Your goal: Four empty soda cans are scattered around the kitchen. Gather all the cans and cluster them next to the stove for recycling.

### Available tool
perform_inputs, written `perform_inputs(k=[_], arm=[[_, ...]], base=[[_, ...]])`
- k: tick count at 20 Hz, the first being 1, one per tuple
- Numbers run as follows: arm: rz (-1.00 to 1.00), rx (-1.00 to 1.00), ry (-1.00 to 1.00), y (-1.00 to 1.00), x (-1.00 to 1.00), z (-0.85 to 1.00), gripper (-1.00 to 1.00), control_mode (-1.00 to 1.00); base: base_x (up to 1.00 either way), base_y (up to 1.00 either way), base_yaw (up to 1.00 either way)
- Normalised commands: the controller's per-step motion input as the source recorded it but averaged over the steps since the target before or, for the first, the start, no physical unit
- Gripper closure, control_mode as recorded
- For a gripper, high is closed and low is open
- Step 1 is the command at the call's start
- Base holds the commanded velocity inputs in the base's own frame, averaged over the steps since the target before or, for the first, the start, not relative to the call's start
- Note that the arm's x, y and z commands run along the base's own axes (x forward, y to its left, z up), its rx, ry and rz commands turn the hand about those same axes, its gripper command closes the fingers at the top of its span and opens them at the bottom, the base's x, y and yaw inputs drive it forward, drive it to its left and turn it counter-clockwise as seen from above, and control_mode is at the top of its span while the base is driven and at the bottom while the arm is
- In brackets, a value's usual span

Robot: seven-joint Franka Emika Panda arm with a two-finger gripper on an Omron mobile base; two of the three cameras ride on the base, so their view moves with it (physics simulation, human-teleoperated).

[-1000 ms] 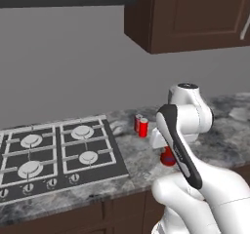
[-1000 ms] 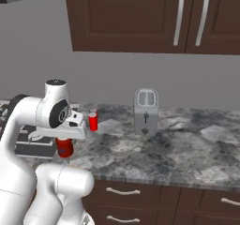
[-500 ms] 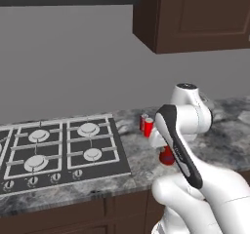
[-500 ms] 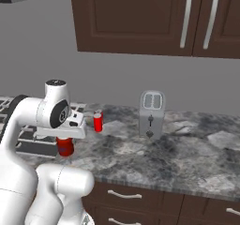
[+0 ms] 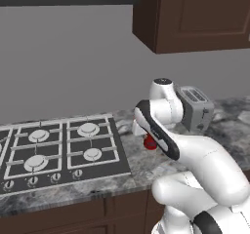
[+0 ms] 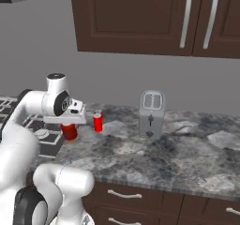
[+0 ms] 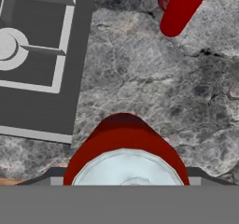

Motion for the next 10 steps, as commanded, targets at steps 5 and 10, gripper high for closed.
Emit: perform_inputs(k=[5,10], arm=[[0.0,0.0,0.09,0.07,0.82,-0.01,1.0,-1.0],[0.0,0.0,0.13,0.04,0.64,-0.32,1.0,-1.0]], base=[[0.0,0.0,0.0],[0.0,0.0,0.0]])
